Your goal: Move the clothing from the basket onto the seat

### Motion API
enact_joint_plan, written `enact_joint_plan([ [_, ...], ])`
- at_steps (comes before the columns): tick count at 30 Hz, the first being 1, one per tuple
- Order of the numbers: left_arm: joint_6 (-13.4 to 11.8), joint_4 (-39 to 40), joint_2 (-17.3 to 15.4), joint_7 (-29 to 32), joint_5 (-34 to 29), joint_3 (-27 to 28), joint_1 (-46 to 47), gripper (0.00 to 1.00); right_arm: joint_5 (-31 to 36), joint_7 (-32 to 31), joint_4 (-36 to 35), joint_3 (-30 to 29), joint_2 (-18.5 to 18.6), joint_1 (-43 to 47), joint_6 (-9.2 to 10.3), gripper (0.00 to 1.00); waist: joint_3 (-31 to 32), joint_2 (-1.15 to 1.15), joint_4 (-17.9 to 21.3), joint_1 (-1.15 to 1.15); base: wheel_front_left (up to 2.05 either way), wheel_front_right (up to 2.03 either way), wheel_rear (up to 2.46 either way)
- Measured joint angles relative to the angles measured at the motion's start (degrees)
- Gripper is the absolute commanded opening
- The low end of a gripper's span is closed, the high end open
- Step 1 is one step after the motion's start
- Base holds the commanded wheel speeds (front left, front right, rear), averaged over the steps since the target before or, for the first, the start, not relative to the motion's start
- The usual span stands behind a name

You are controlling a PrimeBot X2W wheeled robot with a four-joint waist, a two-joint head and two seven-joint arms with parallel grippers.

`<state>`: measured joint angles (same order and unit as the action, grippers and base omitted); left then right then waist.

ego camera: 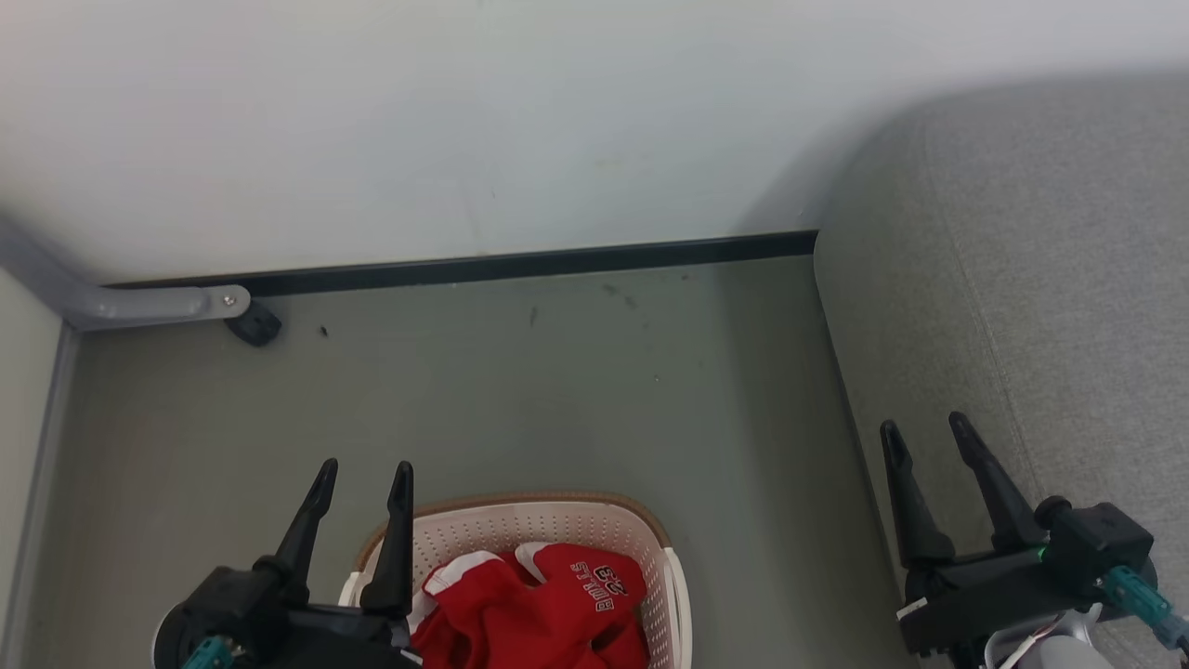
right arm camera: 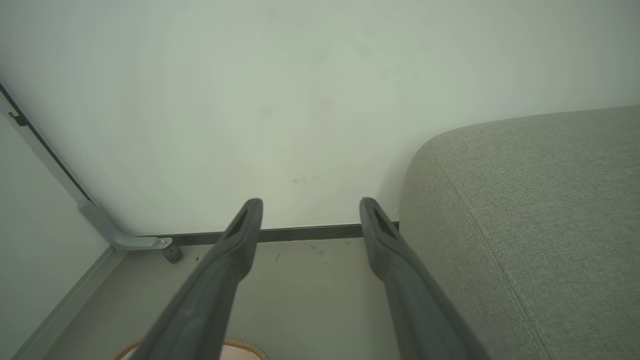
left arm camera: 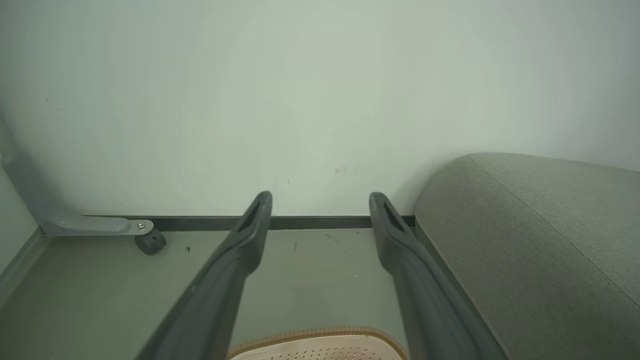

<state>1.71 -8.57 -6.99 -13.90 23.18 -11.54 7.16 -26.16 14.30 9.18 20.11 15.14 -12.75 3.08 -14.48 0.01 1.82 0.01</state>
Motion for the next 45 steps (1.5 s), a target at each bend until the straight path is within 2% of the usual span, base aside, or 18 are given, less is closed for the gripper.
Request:
enact_joint_plan([
  [9,1.9,-5.8,-0.8,2.9,0.0,-0.8,6.0,1.0,0.3,0.0,-1.5,-1.2,-0.1,-3.5,0.01,1.0,-6.8,0.0,0.8,0.0,0.0,0.0,0.0],
  [20,3.8,-13.4,0.7,5.7,2.0,-2.7,13.2,1.0,0.6,0.3,-3.3,-2.3,-0.5,-6.1,0.0,1.0,-13.6,0.0,1.6,0.0,0.0,0.0,0.0],
  [40,4.9,-28.2,0.8,10.4,1.0,-7.2,24.1,1.0,2.8,0.4,-9.4,-2.6,-2.5,-12.5,-0.49,1.0,-25.9,0.0,4.0,0.0,0.0,0.0,0.0],
  [45,4.9,-31.1,-0.4,11.4,0.8,-7.5,26.2,1.0,4.6,0.4,-12.8,-2.1,-3.6,-13.8,-0.47,1.0,-28.7,0.0,4.7,0.0,0.0,0.0,0.0],
])
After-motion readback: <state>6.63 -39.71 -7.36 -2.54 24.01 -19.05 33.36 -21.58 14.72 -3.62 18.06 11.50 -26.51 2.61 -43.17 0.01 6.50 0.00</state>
